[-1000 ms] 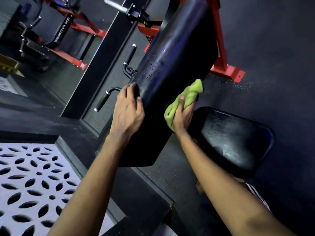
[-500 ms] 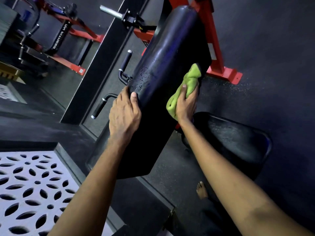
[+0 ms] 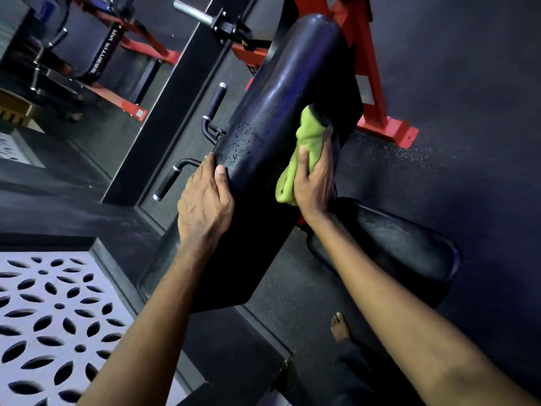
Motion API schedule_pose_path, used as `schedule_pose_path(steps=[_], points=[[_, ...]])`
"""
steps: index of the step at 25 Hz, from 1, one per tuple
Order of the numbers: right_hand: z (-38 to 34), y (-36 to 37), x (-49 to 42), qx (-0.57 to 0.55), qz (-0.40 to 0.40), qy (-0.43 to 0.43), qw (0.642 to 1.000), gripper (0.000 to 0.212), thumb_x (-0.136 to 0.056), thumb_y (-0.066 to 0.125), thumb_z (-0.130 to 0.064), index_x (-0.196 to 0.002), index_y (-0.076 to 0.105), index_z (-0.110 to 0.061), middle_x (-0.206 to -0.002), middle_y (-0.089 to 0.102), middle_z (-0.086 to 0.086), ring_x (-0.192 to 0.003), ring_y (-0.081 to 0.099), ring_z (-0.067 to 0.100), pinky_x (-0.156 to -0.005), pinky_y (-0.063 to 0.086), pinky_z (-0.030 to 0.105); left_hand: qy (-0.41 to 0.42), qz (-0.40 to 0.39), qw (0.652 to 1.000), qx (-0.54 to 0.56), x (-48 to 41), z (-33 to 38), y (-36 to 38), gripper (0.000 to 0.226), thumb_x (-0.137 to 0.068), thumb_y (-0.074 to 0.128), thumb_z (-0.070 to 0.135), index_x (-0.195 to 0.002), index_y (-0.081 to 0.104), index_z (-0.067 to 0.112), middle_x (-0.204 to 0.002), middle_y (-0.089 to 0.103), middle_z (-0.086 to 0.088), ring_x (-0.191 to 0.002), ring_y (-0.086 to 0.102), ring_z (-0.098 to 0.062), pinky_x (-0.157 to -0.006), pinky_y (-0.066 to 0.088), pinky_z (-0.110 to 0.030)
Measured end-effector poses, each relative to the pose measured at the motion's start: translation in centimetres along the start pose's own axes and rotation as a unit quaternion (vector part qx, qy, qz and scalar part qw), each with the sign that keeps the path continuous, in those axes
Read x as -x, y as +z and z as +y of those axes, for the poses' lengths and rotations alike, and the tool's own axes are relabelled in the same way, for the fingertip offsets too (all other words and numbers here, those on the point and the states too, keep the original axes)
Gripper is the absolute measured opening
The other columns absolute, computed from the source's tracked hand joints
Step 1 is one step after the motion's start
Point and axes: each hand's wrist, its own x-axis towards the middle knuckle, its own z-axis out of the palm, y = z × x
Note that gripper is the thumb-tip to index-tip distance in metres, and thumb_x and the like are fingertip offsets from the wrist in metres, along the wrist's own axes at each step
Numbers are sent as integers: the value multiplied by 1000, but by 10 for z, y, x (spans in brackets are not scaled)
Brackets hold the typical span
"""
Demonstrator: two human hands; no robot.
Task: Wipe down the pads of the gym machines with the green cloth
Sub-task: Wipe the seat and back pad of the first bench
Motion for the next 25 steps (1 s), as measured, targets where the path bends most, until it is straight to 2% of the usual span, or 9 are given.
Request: schedule_pose_path(steps=[2, 3, 7, 10, 15, 17, 21, 23, 25], points=[[-10, 2, -12, -10, 35, 38, 999, 62, -105, 49, -38, -146, 46, 9, -152, 47, 25, -143, 40, 24, -118, 21, 16, -6, 4, 1000, 0, 0, 1, 0, 51, -108, 22, 44, -151, 37, 22, -151, 48, -3, -135, 45, -23, -107, 37, -42], [-15, 1, -8, -3, 34, 25, 999, 62, -105, 48, -39, -146, 45, 8, -153, 47, 24, -143, 41, 25, -119, 22, 17, -7, 6, 1000, 1, 0, 1, 0, 50, -108, 22, 43, -150, 37, 22, -151, 48, -2, -135, 45, -23, -107, 37, -42], [-37, -12, 43, 59, -93, -155, 982, 60, -101, 51, -35, -151, 43, -4, -159, 39, 18, -150, 34, 36, -122, 28, 40, -13, 17, 999, 27, -1, -1, 1, 49, -108, 24, 42, -149, 41, 24, -152, 48, 2, -137, 45, -21, -108, 38, -39], [-52, -19, 30, 118, -151, -256, 947, 64, -89, 66, -29, -150, 51, -13, -160, 42, 10, -151, 31, 36, -122, 28, 45, -21, 24, 998, 49, -1, -3, 0, 49, -107, 24, 44, -149, 43, 27, -152, 48, 5, -138, 45, -18, -110, 38, -37], [-71, -9, -46, 117, -44, -172, 977, 58, -90, 66, -30, -145, 57, -13, -156, 48, 9, -147, 38, 35, -120, 33, 45, -27, 20, 997, 65, -1, -3, -1, 49, -107, 26, 44, -149, 44, 27, -152, 49, 4, -138, 44, -18, -112, 36, -38], [-69, -11, -28, 124, -67, -188, 972, 59, -91, 65, -30, -146, 55, -12, -158, 45, 11, -149, 36, 36, -120, 32, 47, -35, 16, 996, 78, -1, -3, -3, 49, -106, 26, 44, -149, 44, 29, -149, 51, 6, -136, 47, -18, -111, 37, -38], [-57, -30, 27, 175, -204, -276, 923, 72, -82, 67, -27, -151, 50, -19, -162, 39, 6, -153, 27, 33, -120, 29, 52, -52, 8, 996, 70, -3, -3, -4, 46, -107, 26, 42, -148, 44, 33, -146, 55, 3, -132, 51, -24, -105, 39, -40], [-63, -27, 9, 183, -194, -284, 921, 72, -80, 67, -28, -150, 51, -21, -161, 41, 4, -153, 28, 31, -120, 29, 52, -57, 4, 996, 72, -3, -3, -7, 46, -108, 26, 41, -149, 45, 32, -147, 54, 2, -131, 52, -26, -104, 39, -39], [-74, -16, -24, 170, -138, -239, 946, 65, -83, 66, -30, -146, 56, -20, -158, 46, 4, -151, 33, 31, -119, 32, 51, -61, -1, 996, 66, -3, -2, -9, 46, -108, 26, 40, -149, 44, 31, -147, 54, 0, -130, 53, -29, -103, 40, -40]])
